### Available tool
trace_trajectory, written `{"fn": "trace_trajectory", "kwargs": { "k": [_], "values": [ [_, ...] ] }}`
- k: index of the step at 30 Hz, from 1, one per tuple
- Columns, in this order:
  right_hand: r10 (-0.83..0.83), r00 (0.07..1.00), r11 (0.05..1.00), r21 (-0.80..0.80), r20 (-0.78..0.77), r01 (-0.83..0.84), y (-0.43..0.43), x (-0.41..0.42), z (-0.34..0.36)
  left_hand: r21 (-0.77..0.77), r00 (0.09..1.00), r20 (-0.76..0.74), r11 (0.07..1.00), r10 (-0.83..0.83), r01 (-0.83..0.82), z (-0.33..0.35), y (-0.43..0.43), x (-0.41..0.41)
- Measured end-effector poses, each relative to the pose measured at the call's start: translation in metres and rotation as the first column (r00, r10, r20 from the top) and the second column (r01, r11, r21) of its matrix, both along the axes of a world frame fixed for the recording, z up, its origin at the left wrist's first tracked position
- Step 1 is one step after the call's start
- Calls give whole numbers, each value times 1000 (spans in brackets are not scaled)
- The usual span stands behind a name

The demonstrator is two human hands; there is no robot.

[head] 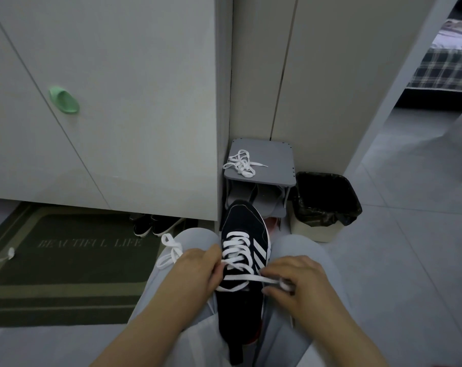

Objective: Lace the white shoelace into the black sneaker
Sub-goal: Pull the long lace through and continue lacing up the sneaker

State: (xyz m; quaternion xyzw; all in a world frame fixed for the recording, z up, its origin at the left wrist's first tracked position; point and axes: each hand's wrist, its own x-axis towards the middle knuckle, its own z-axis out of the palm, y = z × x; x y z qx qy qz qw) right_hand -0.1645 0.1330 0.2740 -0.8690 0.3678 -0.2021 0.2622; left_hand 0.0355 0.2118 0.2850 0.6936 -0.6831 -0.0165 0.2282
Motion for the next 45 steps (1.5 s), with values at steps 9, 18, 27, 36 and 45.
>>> {"fn": "trace_trajectory", "kwargs": {
  "k": [9, 18, 27, 36, 45],
  "values": [
    [-41, 990, 999, 7, 134, 40, -3, 1, 1, 125, 992, 98, 990, -82, 70, -6, -3, 16],
    [-344, 900, 934, 190, 267, 301, -3, -7, 9, 49, 984, -170, 996, -61, 71, -7, -1, 3],
    [251, 929, 966, 126, -271, -224, 0, -18, 14, 88, 985, -89, 984, -146, 154, -10, 13, 30],
    [275, 911, 953, 210, -307, -217, -7, -31, 14, 148, 996, -86, 989, -3, 15, 15, 14, 64],
    [-112, 993, 965, -232, 44, 119, -1, 2, -8, 38, 997, -69, 999, 39, -36, -2, 8, -13]
  ]
}}
